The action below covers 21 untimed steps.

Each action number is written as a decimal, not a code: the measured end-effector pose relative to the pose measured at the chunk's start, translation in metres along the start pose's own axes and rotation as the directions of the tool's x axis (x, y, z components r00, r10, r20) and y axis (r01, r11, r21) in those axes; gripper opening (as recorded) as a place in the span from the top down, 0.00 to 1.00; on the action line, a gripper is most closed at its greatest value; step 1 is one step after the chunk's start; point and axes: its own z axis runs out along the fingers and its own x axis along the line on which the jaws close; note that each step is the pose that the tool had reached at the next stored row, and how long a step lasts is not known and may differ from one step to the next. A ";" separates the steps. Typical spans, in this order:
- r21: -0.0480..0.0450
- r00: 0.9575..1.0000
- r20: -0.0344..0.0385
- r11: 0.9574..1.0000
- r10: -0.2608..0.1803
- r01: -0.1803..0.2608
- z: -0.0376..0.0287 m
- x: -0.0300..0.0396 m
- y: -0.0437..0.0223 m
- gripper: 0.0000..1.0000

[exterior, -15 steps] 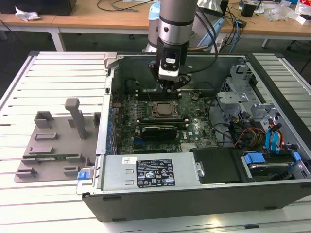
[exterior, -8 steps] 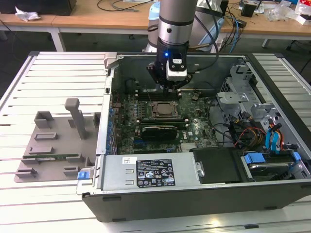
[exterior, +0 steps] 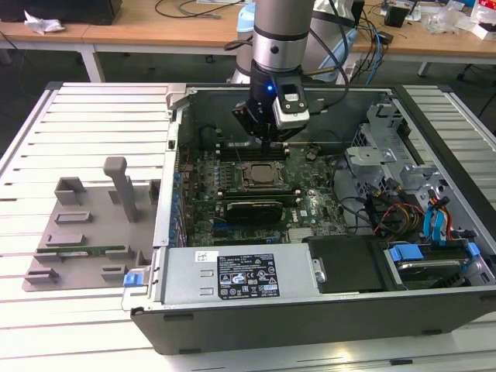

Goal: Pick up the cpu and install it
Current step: 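Install the first cpu locking lever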

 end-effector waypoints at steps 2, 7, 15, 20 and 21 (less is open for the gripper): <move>0.000 0.999 0.001 0.999 -0.044 0.044 0.0000 0.0000 0.0000 0.89; -0.001 0.992 0.004 0.992 -0.127 0.127 0.0000 0.0000 0.0000 0.89; -0.001 0.963 0.008 0.963 -0.268 0.268 0.0000 0.0000 0.0000 0.89; -0.001 0.939 0.010 0.939 -0.344 0.344 0.0000 0.0000 0.0000 0.89; -0.001 0.936 0.011 0.936 -0.353 0.353 0.0000 0.0000 0.0000 0.89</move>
